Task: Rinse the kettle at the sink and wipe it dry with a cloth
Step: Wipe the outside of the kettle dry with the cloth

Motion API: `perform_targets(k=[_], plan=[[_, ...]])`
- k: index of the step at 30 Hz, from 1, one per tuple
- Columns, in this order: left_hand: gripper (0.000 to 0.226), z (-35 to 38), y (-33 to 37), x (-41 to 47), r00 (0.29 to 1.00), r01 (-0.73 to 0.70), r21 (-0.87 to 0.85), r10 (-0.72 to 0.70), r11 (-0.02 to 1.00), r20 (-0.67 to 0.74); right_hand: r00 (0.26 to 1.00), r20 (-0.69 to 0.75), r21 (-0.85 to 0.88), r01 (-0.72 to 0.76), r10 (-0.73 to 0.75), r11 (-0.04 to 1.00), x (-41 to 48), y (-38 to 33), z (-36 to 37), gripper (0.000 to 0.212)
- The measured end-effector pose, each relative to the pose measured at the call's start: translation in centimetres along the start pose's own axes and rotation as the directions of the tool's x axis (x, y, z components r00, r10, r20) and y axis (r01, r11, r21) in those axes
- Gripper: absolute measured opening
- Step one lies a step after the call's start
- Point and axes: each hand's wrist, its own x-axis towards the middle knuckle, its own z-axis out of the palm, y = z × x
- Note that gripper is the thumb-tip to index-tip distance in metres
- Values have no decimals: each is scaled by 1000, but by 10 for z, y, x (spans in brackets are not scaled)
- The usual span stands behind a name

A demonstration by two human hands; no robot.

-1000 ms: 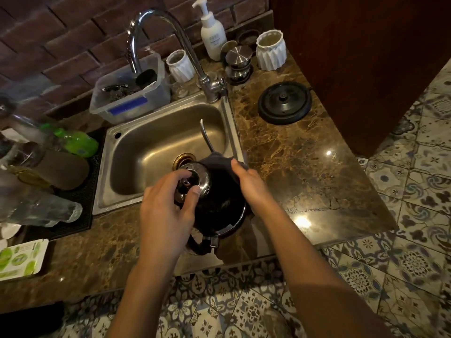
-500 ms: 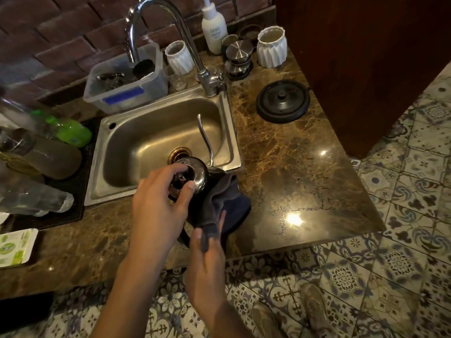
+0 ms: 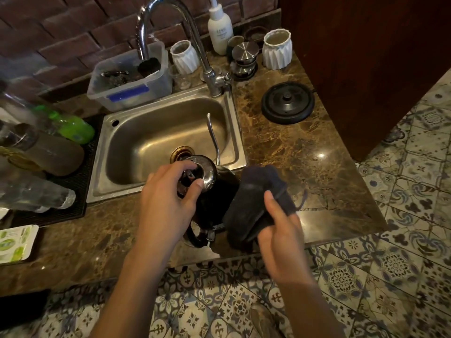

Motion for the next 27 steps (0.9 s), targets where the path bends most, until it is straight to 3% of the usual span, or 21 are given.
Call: perform_targets(k=[2, 5, 11, 18, 20, 25, 27], plan=[[31, 0, 0, 0, 1000, 8, -4, -8, 1000, 8, 1000, 9, -39, 18, -17, 999, 24, -8, 2, 24], [32, 0, 1, 1, 1000, 12, 2, -12, 1000, 16, 996, 81, -216, 56, -39, 975, 61, -13, 13, 20], [33, 0, 2, 1, 999, 34, -3, -34, 999, 22, 960, 253, -630, 73, 116, 773, 100, -16, 44, 32], [31, 0, 1, 2, 1000, 18, 36, -18, 999, 17, 887, 385, -696, 98, 254, 712, 107, -37, 60, 24], [31, 0, 2, 3, 999, 24, 39, -25, 999, 22, 869, 437, -671, 143, 232, 727, 97, -38, 56, 24], [31, -1, 1, 1, 1000, 13, 22, -14, 1000, 25, 910, 389, -573, 116, 144, 811, 57, -19, 14, 29], [33, -1, 2, -1, 1000, 15, 18, -15, 1000, 26, 943, 311, -598, 97, 119, 796, 51, -4, 0, 25]])
